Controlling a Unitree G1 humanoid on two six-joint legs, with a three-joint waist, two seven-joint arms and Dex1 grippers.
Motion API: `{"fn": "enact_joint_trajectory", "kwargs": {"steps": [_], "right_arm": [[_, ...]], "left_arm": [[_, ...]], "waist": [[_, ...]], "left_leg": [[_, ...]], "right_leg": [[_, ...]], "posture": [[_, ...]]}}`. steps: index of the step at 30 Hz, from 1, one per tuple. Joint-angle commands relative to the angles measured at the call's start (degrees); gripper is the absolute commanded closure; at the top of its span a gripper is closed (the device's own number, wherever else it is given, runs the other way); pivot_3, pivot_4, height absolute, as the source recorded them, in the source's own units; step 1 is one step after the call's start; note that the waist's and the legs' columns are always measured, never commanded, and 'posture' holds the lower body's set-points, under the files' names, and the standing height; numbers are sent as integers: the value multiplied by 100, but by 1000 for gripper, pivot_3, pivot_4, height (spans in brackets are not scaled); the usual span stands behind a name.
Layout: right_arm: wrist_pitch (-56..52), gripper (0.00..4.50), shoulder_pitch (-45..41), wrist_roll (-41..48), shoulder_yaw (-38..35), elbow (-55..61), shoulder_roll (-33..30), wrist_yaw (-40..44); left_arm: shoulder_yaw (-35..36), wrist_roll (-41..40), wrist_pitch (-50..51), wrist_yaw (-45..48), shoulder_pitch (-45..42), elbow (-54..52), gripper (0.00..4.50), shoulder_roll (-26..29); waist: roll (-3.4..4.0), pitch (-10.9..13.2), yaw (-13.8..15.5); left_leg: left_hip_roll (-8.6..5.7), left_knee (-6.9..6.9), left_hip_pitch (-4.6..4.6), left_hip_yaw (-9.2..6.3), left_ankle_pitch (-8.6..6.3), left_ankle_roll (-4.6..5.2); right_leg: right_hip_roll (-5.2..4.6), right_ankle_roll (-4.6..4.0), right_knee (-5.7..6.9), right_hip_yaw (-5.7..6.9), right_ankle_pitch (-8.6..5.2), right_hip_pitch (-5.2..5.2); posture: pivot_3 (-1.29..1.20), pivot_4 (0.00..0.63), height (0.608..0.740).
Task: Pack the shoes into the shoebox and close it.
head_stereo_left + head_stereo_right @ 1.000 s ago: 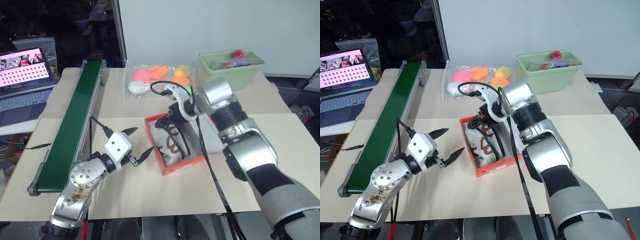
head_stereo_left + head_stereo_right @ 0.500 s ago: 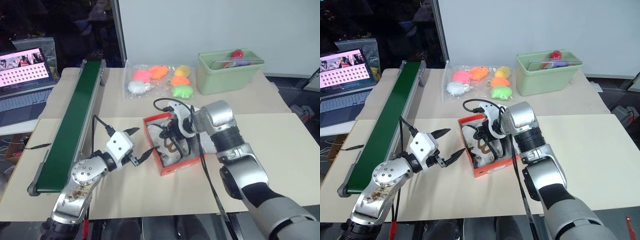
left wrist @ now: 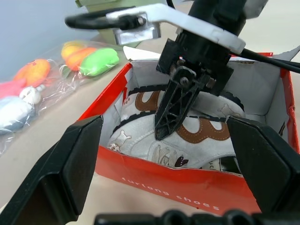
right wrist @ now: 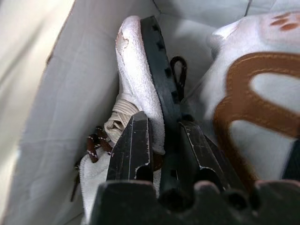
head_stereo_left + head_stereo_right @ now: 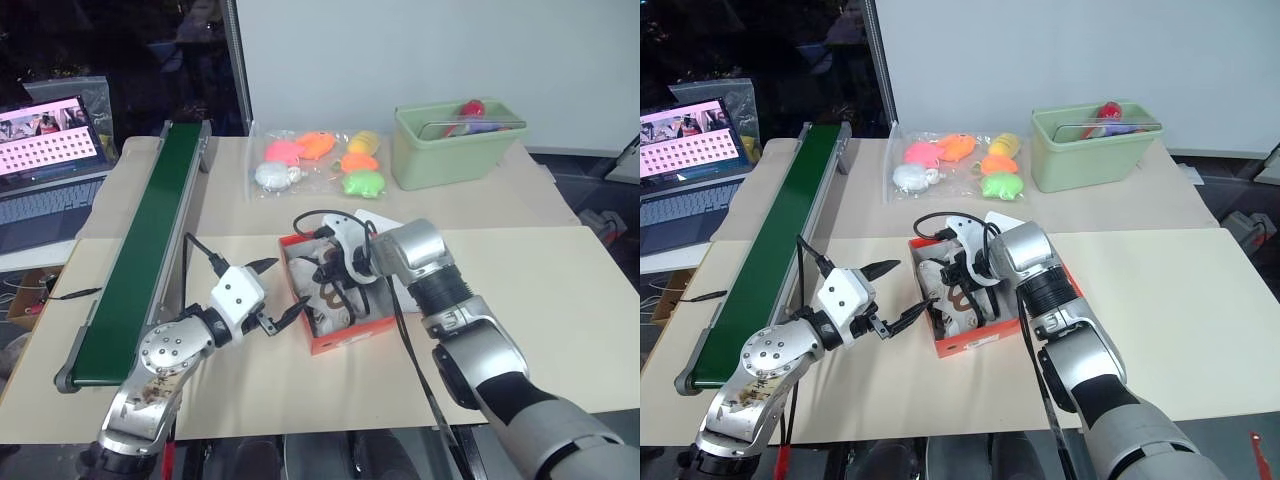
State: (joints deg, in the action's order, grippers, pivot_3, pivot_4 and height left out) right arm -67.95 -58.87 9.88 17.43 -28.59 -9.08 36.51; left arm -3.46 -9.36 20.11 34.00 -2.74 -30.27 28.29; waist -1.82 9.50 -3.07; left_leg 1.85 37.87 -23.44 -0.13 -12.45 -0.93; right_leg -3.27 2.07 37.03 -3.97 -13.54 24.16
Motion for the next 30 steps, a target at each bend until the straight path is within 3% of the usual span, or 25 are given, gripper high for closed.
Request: {"fn": "enact_joint_trajectory", "kwargs": {"steps": [1,5,10,20,22,24,27,30], "right_arm": [[287,4154,174,-233,522,-446,40,201],[557,4159,56,-347,539,-806,133,272],[352,4159,-337,-105,-235,-810,201,105],[-1283,4159,-316,417,-1515,690,141,-557],[-1606,3179,-137,498,-1937,1015,315,-806],[-1766,2712,-2,507,-2096,1226,434,-982],[-1852,1660,155,542,-2013,1514,485,-1120],[-1953,1660,316,616,-2001,1790,510,-1214]], "left_arm": [[62,-97,-6,5,-45,-195,0,26],[54,-89,-5,1,-54,-173,0,18],[72,-95,4,11,-39,-187,0,36],[57,-119,-38,144,-200,-59,0,111],[43,-131,-56,184,-303,45,0,105],[37,-138,-77,229,-393,128,0,109],[55,-144,-102,273,-478,221,0,122],[74,-140,-130,297,-540,305,0,129]], "waist": [[-1,-2,-19],[-1,-22,-80],[-1,-26,-99],[2,-23,-60],[2,-23,-54],[2,-23,-53],[2,-22,-57],[2,-23,-63]], "left_leg": [[0,0,7,1,0,0],[0,0,19,1,0,0],[2,0,24,2,0,0],[1,-1,-34,-3,0,0],[0,-1,-35,-3,0,0],[1,-2,-34,-4,0,0],[0,-2,-34,-3,0,0],[-1,-2,-34,-3,0,0]], "right_leg": [[0,0,0,0,-1,-6],[0,1,1,-1,-1,-15],[2,0,6,-4,-1,-15],[0,0,3,-1,0,28],[0,0,-1,0,-1,28],[0,0,-1,0,-1,26],[0,0,-1,0,-1,26],[0,1,-2,0,-1,27]], "posture": [[0,150,729],[0,150,729],[0,150,729],[0,150,729],[0,150,729],[0,150,729],[0,150,729],[0,150,729]]}}
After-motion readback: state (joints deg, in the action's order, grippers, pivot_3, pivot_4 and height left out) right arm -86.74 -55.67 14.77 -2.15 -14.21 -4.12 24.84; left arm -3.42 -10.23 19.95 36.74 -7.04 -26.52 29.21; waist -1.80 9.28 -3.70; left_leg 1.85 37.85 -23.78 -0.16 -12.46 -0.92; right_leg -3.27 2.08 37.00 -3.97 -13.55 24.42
